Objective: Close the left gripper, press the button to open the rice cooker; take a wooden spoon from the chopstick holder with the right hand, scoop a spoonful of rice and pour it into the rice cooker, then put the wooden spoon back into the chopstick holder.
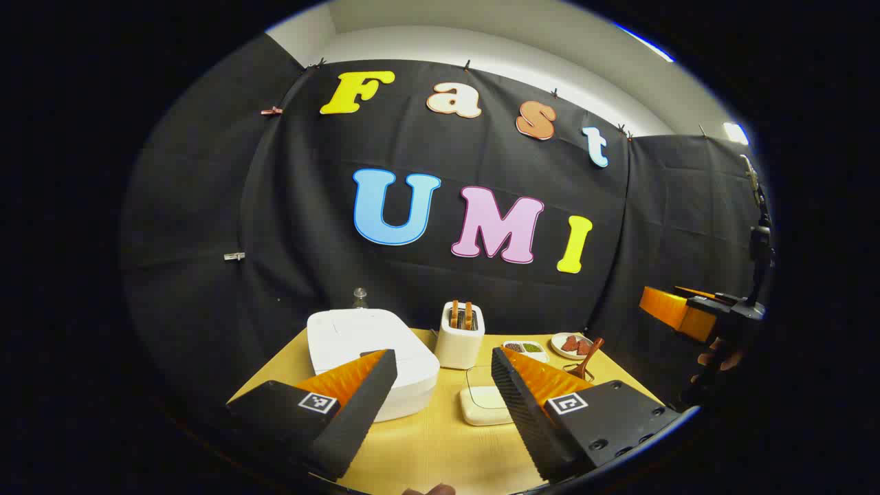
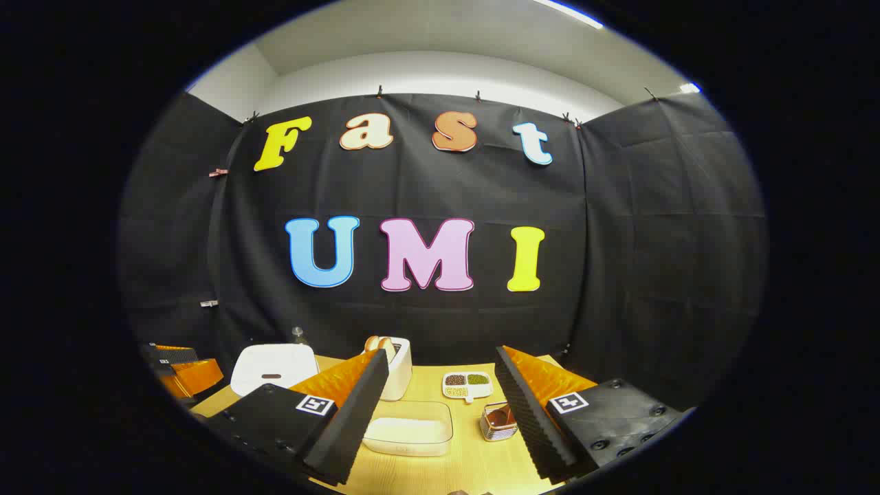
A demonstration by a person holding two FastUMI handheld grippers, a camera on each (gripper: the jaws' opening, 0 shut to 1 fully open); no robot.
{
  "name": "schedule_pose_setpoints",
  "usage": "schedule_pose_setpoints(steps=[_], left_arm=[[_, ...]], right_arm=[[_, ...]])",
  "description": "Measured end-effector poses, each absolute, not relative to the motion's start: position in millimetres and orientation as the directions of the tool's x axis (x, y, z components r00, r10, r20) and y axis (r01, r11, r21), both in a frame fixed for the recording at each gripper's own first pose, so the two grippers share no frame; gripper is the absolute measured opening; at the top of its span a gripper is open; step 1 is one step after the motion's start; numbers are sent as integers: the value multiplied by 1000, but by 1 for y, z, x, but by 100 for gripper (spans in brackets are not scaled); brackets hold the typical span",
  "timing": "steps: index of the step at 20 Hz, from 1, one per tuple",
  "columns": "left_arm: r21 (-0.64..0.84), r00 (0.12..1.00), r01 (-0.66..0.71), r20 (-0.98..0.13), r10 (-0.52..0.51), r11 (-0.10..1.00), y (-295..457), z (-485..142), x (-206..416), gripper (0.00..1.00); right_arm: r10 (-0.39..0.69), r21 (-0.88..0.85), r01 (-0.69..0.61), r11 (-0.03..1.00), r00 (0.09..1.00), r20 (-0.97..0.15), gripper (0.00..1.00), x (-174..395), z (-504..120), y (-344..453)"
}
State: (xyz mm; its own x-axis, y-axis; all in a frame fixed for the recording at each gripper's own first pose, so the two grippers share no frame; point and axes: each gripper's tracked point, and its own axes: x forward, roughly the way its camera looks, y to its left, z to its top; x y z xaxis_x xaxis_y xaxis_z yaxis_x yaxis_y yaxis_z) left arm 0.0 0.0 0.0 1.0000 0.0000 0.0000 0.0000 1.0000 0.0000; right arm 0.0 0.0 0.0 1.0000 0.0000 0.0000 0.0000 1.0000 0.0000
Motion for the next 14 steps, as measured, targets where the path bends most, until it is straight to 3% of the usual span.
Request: schedule_pose_setpoints(steps=[14], left_arm=[[89, 1000, -15, -10, 16, 996, -14, 4, 1, 96]], right_arm=[[-7, -2, 7, 1000, 1000, 29, 98, -3, 1, -14]])
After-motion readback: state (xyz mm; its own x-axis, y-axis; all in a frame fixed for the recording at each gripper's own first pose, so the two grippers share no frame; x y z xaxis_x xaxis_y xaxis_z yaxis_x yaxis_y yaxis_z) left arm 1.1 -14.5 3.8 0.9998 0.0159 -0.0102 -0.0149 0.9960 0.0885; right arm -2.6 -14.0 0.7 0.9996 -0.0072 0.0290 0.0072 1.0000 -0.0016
